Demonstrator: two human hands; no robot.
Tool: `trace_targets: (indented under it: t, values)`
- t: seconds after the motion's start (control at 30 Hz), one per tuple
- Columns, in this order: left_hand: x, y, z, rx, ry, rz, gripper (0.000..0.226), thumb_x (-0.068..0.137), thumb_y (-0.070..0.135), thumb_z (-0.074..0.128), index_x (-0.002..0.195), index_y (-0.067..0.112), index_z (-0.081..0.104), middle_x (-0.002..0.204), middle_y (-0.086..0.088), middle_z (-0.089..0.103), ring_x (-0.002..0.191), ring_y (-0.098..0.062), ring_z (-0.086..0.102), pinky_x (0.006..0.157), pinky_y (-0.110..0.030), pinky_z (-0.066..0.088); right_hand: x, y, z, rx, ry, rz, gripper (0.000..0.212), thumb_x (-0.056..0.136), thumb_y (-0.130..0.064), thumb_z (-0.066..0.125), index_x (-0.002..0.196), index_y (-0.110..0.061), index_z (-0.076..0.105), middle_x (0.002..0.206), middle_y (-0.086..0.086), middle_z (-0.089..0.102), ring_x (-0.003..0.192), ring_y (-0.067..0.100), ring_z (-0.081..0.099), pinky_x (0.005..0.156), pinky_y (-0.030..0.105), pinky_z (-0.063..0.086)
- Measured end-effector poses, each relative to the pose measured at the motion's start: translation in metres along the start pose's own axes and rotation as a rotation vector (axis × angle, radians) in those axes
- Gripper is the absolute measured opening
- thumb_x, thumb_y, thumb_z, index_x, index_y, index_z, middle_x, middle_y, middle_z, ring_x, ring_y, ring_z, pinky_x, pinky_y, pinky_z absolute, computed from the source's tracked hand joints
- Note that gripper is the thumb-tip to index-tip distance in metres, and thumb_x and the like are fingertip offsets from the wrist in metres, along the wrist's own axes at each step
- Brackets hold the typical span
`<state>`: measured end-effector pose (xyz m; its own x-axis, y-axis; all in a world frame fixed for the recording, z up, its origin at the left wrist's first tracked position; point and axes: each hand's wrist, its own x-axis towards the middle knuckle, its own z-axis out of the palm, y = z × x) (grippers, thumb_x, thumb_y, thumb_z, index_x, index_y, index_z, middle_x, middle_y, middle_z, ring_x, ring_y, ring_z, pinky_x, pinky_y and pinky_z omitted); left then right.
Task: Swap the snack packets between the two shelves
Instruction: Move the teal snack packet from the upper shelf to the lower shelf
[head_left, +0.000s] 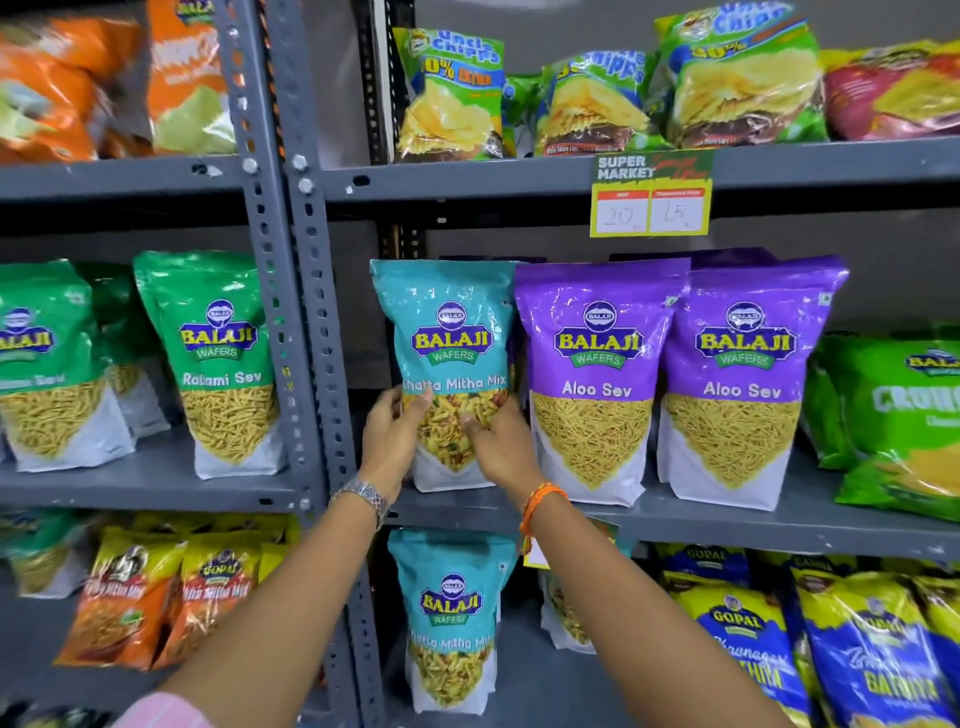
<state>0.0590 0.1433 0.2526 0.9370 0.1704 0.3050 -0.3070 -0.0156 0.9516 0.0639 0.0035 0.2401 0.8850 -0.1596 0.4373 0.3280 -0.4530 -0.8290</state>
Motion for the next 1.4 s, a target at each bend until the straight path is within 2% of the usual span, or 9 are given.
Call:
trace_targets:
  t: [0.17,0.37,0.6,0.73,0.87,0.97,1.1,1.27,1.4]
  values:
    - [-0.016,-0.009,-0.005,0.096,0.167,0.093,0.062,0.066,0.054,0.077,0.117,0.019,0.07,0.113,-0.003,0.077,0.098,-0.02,0.075,0.088,-0.05,0.062,0.008,0.02,-0.008,0.244,-0.149,0.041,0.068,0.08,-0.042,0.073,0.136,-0.015,0.047,0.134,0.006,0.065,0.124,0.024,0.061,0.108,0.05,0.048]
    - [-0.028,-0.004,-0.013,0.211,0.23,0.155,0.071,0.058,0.068,0.073,0.114,0.023,0.072,0.112,0.0,0.078,0.104,-0.017,0.073,0.09,-0.05,0.06,-0.001,0.011,-0.025,0.397,-0.279,0.094,0.05,0.088,-0.013,0.072,0.132,-0.007,0.049,0.13,0.014,0.066,0.12,0.028,0.064,0.104,0.05,0.053]
    - [-0.047,0.012,-0.029,0.191,0.171,0.129,0.058,0.062,0.057,0.082,0.109,0.025,0.072,0.109,0.002,0.078,0.099,-0.017,0.074,0.09,-0.047,0.061,-0.022,0.001,-0.036,0.379,-0.301,0.052,0.06,0.08,-0.022,0.08,0.13,-0.01,0.049,0.129,0.01,0.067,0.119,0.025,0.065,0.103,0.053,0.053]
    - [-0.073,0.021,-0.036,0.024,0.078,0.098,0.043,0.078,0.022,0.084,0.116,0.01,0.069,0.11,-0.007,0.078,0.102,-0.02,0.075,0.079,-0.028,0.059,-0.05,-0.008,-0.049,0.388,-0.252,0.018,0.048,0.078,-0.015,0.081,0.118,-0.016,0.054,0.121,0.008,0.07,0.113,0.023,0.068,0.102,0.05,0.054]
    - [-0.11,0.016,-0.034,-0.076,-0.016,0.047,0.035,0.078,0.013,0.082,0.11,0.014,0.069,0.105,-0.005,0.077,0.092,-0.013,0.074,0.07,-0.021,0.06,-0.096,-0.005,-0.068,0.342,-0.203,-0.016,0.052,0.074,-0.012,0.084,0.118,-0.021,0.057,0.116,-0.001,0.073,0.106,0.011,0.07,0.097,0.038,0.057]
    - [-0.136,-0.007,-0.03,-0.062,-0.095,-0.006,0.034,0.075,0.011,0.084,0.104,0.019,0.069,0.106,-0.003,0.077,0.097,-0.017,0.075,0.081,-0.032,0.062,-0.137,0.017,-0.082,0.267,-0.184,0.048,0.057,0.075,-0.016,0.084,0.125,-0.02,0.055,0.118,-0.007,0.071,0.107,0.005,0.067,0.095,0.034,0.056]
    - [-0.175,-0.055,-0.022,-0.034,-0.172,-0.081,0.044,0.071,0.011,0.086,0.111,0.017,0.068,0.108,0.0,0.076,0.089,-0.007,0.076,0.073,-0.022,0.061,-0.188,0.067,-0.089,0.225,-0.134,0.181,0.057,0.071,-0.017,0.087,0.12,-0.02,0.059,0.114,-0.005,0.073,0.103,0.008,0.069,0.092,0.038,0.058]
    - [-0.214,-0.132,-0.009,0.087,-0.257,-0.189,0.05,0.067,0.014,0.09,0.112,0.016,0.068,0.108,-0.001,0.079,0.099,-0.017,0.076,0.083,-0.031,0.063,-0.244,0.146,-0.088,0.187,-0.117,0.316,0.057,0.071,-0.012,0.088,0.12,-0.019,0.061,0.115,-0.002,0.075,0.108,0.01,0.07,0.092,0.043,0.059]
    - [-0.228,-0.191,0.01,0.174,-0.302,-0.257,0.041,0.071,0.007,0.088,0.104,0.02,0.069,0.098,0.004,0.081,0.098,-0.021,0.077,0.074,-0.023,0.059,-0.267,0.209,-0.08,0.133,-0.093,0.416,0.054,0.064,-0.013,0.091,0.109,-0.019,0.063,0.109,0.0,0.075,0.106,0.015,0.071,0.088,0.048,0.06]
